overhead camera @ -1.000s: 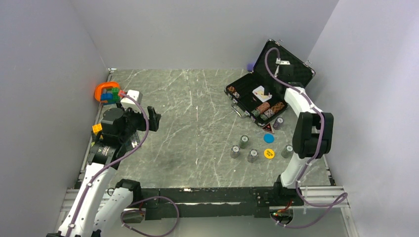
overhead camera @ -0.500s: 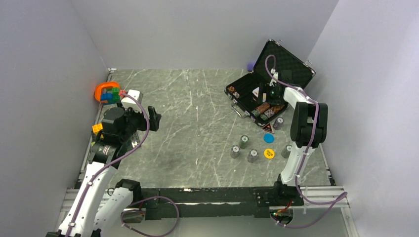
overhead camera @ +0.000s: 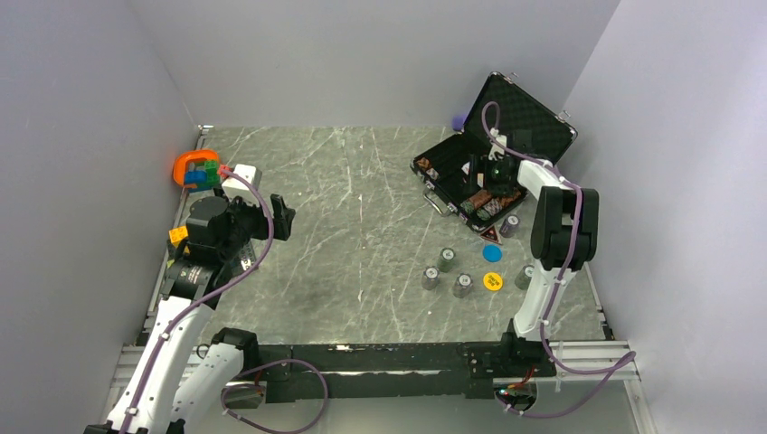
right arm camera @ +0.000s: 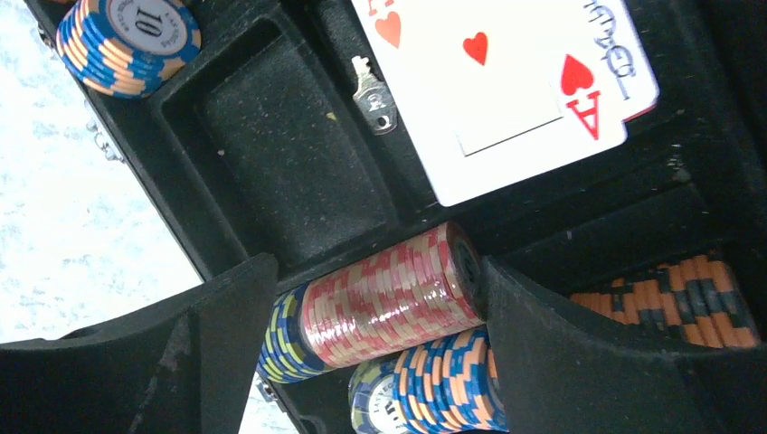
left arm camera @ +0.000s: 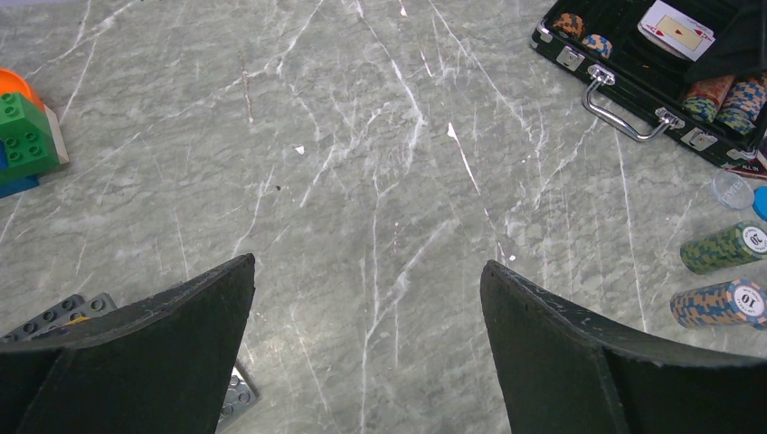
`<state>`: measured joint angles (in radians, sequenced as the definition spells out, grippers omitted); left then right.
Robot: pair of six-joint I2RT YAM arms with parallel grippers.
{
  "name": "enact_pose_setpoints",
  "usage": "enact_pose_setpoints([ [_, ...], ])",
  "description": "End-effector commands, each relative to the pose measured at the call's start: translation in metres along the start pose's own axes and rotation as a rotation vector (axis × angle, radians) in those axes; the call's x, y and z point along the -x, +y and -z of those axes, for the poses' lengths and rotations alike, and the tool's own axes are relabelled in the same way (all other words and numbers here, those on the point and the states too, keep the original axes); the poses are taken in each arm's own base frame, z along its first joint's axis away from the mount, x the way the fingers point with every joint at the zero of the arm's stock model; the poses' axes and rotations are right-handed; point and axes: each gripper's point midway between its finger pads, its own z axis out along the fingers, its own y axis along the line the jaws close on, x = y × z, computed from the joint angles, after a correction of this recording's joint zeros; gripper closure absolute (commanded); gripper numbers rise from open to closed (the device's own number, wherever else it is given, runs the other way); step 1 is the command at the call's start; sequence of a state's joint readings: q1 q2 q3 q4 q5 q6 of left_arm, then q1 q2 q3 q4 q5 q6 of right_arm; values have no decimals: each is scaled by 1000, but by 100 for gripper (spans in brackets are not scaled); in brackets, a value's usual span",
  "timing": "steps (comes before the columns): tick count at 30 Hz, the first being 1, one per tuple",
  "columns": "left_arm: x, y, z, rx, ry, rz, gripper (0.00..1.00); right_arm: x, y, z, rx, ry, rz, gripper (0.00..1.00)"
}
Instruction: Pack up texas hold em set
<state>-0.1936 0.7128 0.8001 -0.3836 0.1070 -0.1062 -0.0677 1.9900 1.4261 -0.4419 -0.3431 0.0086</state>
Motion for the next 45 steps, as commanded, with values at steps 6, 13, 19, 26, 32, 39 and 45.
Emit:
enact_pose_setpoints([
  [6,8,-1,2,-4,-27,-8,2,-31,40,3,108,102,72,16],
  [13,7,-1,1,-4,-24,-8,2,-20,28,7,24,59,72,8],
  [19,7,-1,0,-2,-21,-8,2,15,27,30,-89,-58,118,0],
  [26,6,-1,0,-1,-14,-9,2,62,28,86,-382,-253,236,0],
  [32,6,-1,1,-2,-16,-10,2,48,57,113,-444,-259,201,1],
  [39,6,-1,1,-1,-16,-10,2,-33,78,103,-299,-93,111,8],
  [45,7,-2,1,-7,-16,-8,2,-72,96,87,-152,-22,41,8],
])
